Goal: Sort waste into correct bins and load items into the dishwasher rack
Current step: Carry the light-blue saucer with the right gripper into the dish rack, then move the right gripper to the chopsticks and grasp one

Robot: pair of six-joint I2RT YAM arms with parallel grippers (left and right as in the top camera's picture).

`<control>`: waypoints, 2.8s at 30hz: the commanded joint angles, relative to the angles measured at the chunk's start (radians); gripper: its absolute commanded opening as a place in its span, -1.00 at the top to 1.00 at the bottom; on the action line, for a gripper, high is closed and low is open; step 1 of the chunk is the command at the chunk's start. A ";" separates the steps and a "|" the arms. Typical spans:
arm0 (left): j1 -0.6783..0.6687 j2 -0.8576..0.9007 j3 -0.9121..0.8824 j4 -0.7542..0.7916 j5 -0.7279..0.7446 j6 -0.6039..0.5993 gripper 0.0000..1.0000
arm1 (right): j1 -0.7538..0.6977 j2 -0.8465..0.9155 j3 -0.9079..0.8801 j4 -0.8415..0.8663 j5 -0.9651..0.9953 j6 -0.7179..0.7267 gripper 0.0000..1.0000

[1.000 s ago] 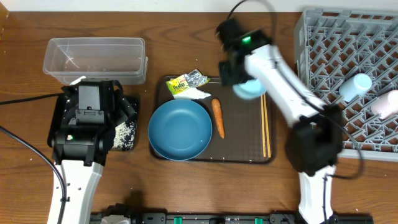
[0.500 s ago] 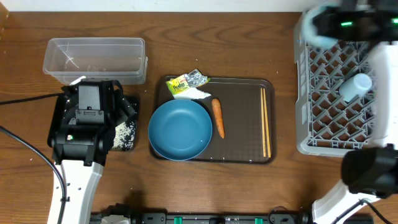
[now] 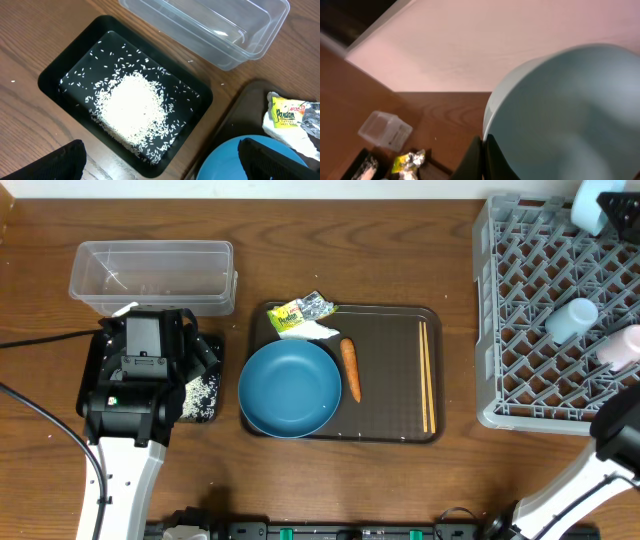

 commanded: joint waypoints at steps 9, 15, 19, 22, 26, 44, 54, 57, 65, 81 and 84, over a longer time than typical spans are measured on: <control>0.004 0.000 0.015 -0.003 -0.013 -0.008 -1.00 | -0.071 0.222 0.000 0.218 -0.308 0.079 0.98; 0.004 0.000 0.015 -0.003 -0.013 -0.008 -1.00 | -0.115 0.261 0.000 0.218 -0.288 0.119 0.97; 0.004 0.000 0.015 -0.003 -0.013 -0.008 -1.00 | -0.148 0.261 0.000 0.210 -0.271 0.158 0.94; 0.004 0.000 0.015 -0.003 -0.013 -0.008 -1.00 | -0.174 0.261 0.000 0.166 -0.271 0.153 0.94; 0.004 0.000 0.015 -0.003 -0.013 -0.008 -1.00 | -0.190 0.262 -0.001 0.137 -0.271 0.153 0.96; 0.004 0.000 0.015 -0.003 -0.013 -0.008 -1.00 | -0.117 0.277 -0.006 0.164 -0.314 0.137 0.95; 0.005 0.000 0.015 -0.003 -0.013 -0.008 -1.00 | -0.132 0.301 -0.006 0.097 -0.158 0.163 0.96; 0.004 0.000 0.015 -0.003 -0.013 -0.008 -1.00 | -0.152 0.301 -0.006 0.081 -0.139 0.164 0.95; 0.004 0.000 0.015 -0.003 -0.013 -0.008 -1.00 | -0.209 0.281 -0.004 0.076 -0.099 0.238 0.93; 0.004 0.000 0.015 -0.003 -0.013 -0.008 -1.00 | -0.212 -0.114 -0.004 -0.263 0.726 0.447 0.38; 0.004 0.000 0.015 -0.003 -0.013 -0.008 -1.00 | -0.193 -0.203 -0.004 -0.266 0.768 0.462 0.28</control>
